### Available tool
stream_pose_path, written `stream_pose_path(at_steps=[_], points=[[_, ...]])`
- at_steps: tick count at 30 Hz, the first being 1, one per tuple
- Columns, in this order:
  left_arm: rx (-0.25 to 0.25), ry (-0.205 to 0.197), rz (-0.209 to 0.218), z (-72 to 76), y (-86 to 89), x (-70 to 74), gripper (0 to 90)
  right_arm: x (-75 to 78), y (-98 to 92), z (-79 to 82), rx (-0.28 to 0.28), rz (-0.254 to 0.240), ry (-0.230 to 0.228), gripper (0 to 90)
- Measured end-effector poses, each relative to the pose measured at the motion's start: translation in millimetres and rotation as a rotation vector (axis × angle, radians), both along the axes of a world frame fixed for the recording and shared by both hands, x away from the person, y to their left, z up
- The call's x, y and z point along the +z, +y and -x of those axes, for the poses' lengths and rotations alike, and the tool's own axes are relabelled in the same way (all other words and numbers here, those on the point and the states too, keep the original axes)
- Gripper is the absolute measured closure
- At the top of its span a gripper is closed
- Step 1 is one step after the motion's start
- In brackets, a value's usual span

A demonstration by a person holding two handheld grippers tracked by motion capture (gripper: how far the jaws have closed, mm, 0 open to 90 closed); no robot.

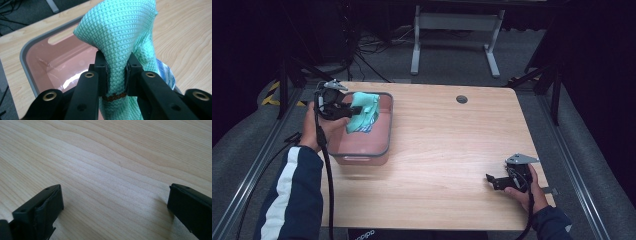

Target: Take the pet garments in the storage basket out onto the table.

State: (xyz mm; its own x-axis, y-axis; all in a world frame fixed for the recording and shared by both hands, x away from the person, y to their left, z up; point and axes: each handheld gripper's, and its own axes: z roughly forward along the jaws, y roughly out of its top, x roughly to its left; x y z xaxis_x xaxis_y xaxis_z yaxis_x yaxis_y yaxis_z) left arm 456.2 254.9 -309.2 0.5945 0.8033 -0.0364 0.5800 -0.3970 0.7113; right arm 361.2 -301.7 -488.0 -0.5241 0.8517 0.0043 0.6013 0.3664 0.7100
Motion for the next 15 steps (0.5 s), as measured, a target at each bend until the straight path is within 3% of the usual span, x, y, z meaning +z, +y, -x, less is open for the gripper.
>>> stream_pose_path(at_steps=[11, 15], points=[[-0.052, -0.046, 0.032, 14.1, -16.1, 16.4, 76.6, 0.0, 0.1, 0.1, -0.001, -0.001, 0.001, 0.6], [-0.098, -0.061, 0.028, 17.2, -28.9, 21.2, 76.6, 0.0, 0.0, 0.0, 0.000, 0.000, 0.000, 0.6]])
